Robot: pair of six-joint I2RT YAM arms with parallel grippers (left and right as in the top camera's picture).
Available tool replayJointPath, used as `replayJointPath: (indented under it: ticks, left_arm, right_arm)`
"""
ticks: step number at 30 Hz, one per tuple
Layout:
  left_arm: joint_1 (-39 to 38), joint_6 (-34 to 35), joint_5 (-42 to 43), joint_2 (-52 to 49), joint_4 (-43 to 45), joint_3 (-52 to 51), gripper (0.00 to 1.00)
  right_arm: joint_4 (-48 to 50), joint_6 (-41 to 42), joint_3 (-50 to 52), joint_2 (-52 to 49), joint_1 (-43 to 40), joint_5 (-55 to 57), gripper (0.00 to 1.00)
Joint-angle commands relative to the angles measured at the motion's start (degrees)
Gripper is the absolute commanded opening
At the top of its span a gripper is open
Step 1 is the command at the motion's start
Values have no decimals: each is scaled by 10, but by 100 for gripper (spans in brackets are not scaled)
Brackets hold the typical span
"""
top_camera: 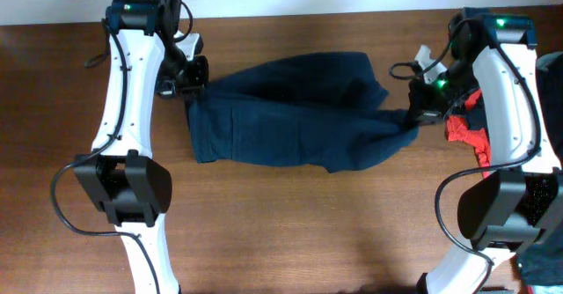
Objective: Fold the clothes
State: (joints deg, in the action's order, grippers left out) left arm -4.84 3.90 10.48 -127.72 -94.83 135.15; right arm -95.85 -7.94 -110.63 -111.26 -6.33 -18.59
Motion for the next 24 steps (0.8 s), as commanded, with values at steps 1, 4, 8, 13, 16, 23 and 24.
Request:
replayJointPath:
  ticks: [1, 4, 8, 13, 16, 23, 24]
  left_arm:
    - [9, -5, -30, 14, -19, 6, 6]
    - [9, -5, -30, 14, -19, 6, 9]
    - [2, -5, -30, 14, -19, -13, 13]
    - [-24, -5, -30, 14, -19, -71, 15]
    - [-40, -5, -30, 14, -19, -106, 13]
    - [-70, 11, -89, 17, -3, -158, 2]
    - [-70, 13, -88, 17, 11, -157, 2]
  right_arm:
    - [-13, -8, 15, 15, -4, 43, 4]
    - [-15, -8, 15, 16, -4, 43, 5]
    - [-15, -6, 19, 22, -4, 43, 14]
    - [-15, -6, 58, 59, -4, 43, 16]
    - [-15, -2, 83, 87, -4, 43, 16]
    - [35, 0, 114, 129, -5, 43, 23]
    - [48, 6, 114, 127, -4, 43, 27]
